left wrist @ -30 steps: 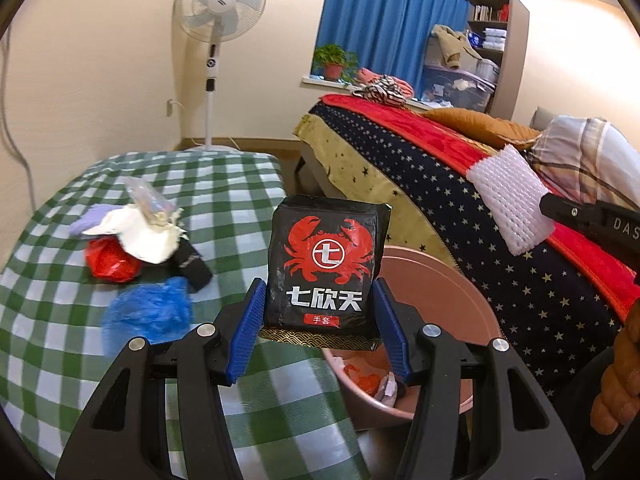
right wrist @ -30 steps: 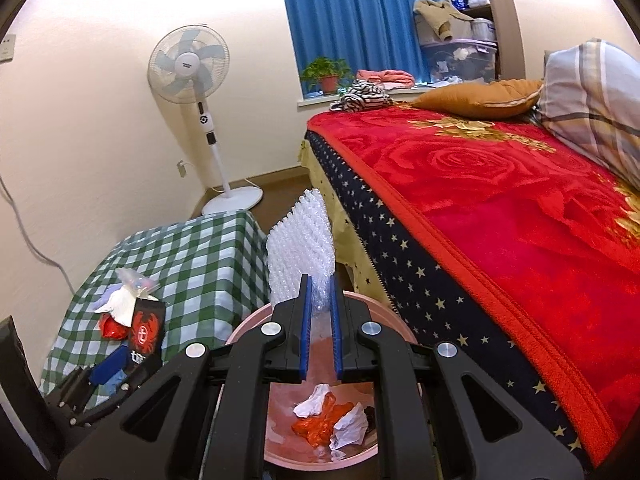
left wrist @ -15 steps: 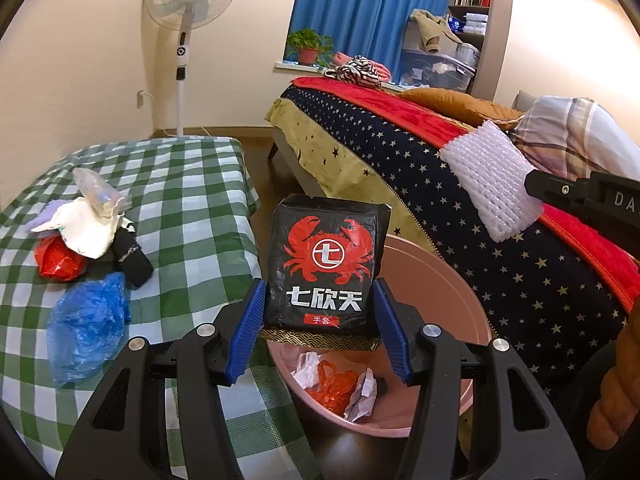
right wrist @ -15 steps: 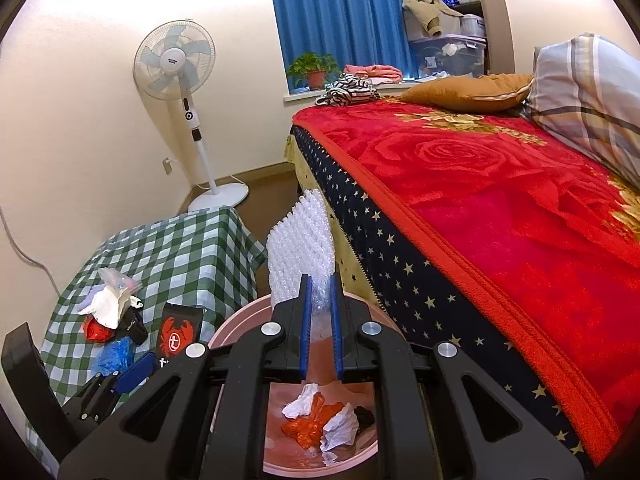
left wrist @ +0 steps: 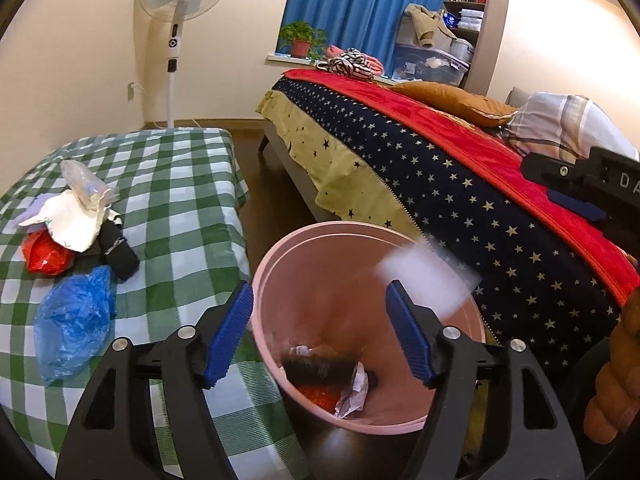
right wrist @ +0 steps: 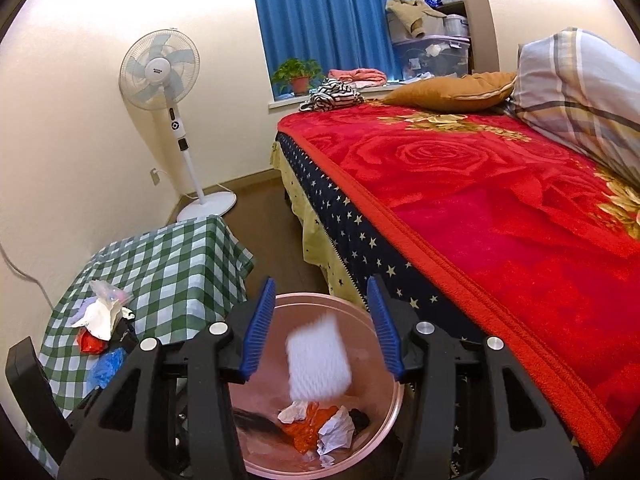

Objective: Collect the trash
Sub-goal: 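Open both tools to drop the packet and foam into the pink bin, then move both tools back to the cot toward the blue bag and black pouch, then grasp the blue plastic bag with the left tool while the right tool grasps the small black pouch, then carry the blue bag and black pouch over the pink bin with both tools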

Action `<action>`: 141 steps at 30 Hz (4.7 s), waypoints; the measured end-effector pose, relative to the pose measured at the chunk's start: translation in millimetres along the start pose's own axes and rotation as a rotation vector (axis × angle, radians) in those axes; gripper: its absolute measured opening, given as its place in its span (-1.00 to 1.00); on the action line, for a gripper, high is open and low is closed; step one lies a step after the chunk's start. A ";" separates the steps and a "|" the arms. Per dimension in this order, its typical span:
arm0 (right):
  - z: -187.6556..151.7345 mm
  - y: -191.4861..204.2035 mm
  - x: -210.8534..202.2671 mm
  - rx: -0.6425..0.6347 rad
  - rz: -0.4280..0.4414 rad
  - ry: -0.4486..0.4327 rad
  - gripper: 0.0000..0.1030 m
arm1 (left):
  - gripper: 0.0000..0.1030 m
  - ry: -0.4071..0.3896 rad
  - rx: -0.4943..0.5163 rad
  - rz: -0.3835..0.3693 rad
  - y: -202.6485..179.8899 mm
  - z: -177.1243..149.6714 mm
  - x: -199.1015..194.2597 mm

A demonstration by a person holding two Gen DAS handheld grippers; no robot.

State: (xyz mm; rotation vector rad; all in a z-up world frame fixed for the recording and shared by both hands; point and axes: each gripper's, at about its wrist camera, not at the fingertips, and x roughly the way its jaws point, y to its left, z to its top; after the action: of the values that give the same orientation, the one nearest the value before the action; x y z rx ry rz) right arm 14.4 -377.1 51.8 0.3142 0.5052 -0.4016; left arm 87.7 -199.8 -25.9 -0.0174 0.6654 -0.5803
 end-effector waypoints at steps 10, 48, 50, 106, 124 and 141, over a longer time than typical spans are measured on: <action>-4.6 6.6 -9.4 -0.020 0.039 -0.016 -0.05 | 0.25 -0.027 -0.030 0.030 18.7 -1.3 -28.3; -51.0 111.1 19.1 -0.171 0.308 0.088 -0.56 | 0.14 0.070 -0.358 0.358 175.9 -40.5 -51.5; -51.9 111.9 22.1 -0.171 0.310 0.094 -0.56 | 0.14 0.082 -0.361 0.357 177.5 -40.3 -47.1; -99.1 250.8 145.8 -0.333 0.429 0.358 -0.51 | -0.97 0.068 -0.404 0.466 214.7 -38.3 -54.5; -91.1 216.9 84.7 -0.351 0.438 0.288 -0.57 | -0.97 0.033 -0.391 0.454 202.2 -40.3 -68.1; -59.1 179.8 21.2 -0.314 0.400 0.189 -0.56 | -0.97 -0.037 -0.314 0.451 169.3 -25.8 -112.2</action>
State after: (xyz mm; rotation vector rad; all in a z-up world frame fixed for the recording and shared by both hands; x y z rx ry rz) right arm 87.5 -203.2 25.8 0.1431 0.6642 0.0987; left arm 86.3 4.6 -14.7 -0.1666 0.6918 -0.0388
